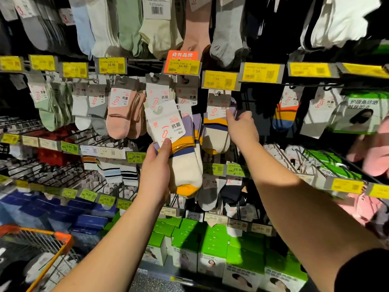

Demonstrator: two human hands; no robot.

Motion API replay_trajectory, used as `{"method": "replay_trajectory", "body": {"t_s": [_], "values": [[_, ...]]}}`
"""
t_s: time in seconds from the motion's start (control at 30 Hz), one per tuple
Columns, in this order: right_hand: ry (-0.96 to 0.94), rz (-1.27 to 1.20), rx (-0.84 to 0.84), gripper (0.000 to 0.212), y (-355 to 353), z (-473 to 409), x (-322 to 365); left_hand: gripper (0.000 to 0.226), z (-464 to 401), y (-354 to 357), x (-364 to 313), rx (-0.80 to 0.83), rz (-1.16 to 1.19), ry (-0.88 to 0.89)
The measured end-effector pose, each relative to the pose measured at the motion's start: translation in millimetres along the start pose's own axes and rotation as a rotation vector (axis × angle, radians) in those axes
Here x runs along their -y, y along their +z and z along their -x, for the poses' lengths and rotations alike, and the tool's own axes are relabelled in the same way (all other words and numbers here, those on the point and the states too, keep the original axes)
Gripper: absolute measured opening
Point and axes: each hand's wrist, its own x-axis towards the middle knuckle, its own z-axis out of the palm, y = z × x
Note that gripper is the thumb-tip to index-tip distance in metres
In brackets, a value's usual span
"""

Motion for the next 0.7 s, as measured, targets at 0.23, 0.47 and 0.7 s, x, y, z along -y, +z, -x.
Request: {"method": "replay_trajectory", "body": {"t_s": [0.23,0.47,0.7], "values": [[-0.132,-0.566,0.156,0.024,-10,115,8,0.015,8,6,8,0.025,-0.020,-0.029],[-0.096,-0.661,0.275,0.030,2,140,8,0.016,19,14,12,0.026,-0.031,-0.023],[-0.047,-0.753,0.334,0.038,8,140,5,0.037,27,20,11,0.054,-0.135,0.043]]}}
